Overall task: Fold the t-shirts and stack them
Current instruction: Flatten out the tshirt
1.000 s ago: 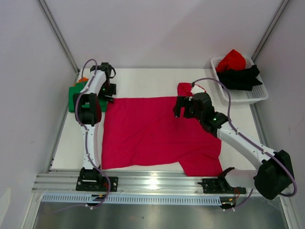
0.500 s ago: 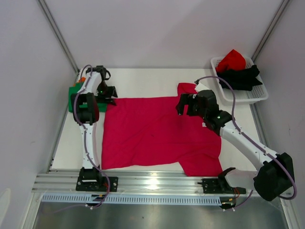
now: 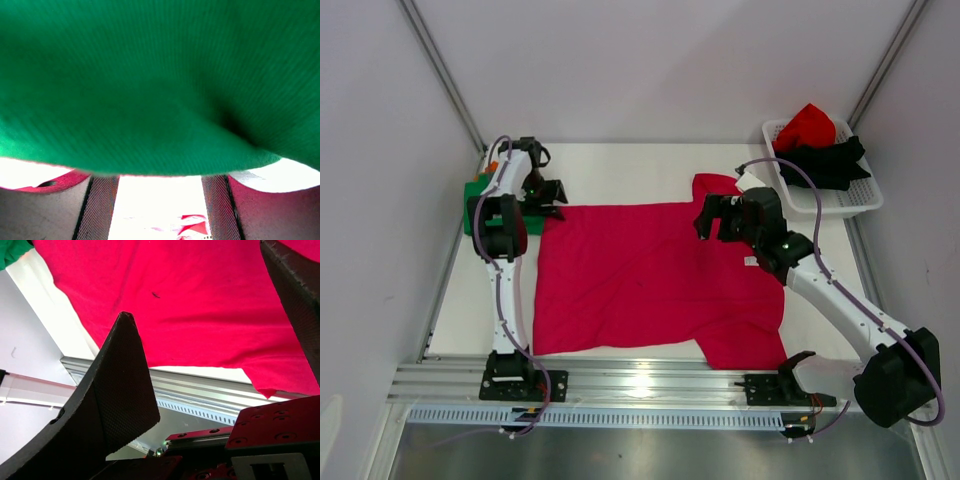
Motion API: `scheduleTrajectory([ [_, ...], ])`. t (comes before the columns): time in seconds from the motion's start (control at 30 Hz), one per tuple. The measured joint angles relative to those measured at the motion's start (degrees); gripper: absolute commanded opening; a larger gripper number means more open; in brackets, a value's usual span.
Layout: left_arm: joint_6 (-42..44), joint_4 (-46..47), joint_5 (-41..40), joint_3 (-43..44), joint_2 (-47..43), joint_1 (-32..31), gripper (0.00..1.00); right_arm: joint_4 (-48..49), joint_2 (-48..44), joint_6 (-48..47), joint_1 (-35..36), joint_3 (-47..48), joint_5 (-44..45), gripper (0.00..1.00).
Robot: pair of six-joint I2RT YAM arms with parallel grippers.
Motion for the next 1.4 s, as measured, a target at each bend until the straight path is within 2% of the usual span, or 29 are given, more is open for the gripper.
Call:
scheduleTrajectory([
  [0.47, 0.3, -2.1, 1.3, 2.0, 1.2, 0.0, 0.68, -1.4, -0.9, 0.7, -0.7, 0.9, -2.0, 0.94],
  [0.6, 0.7, -2.1, 1.4, 2.2, 1.6, 0.0, 0.65, -1.7, -1.7, 0.6, -0.7, 0.9, -2.1, 0.94],
  [1.4, 2.8, 2.6, 5.9, 1.3, 1.6, 0.2, 0.70, -1.6, -2.0, 2.0, -1.4, 1.0, -4.0, 0.94],
])
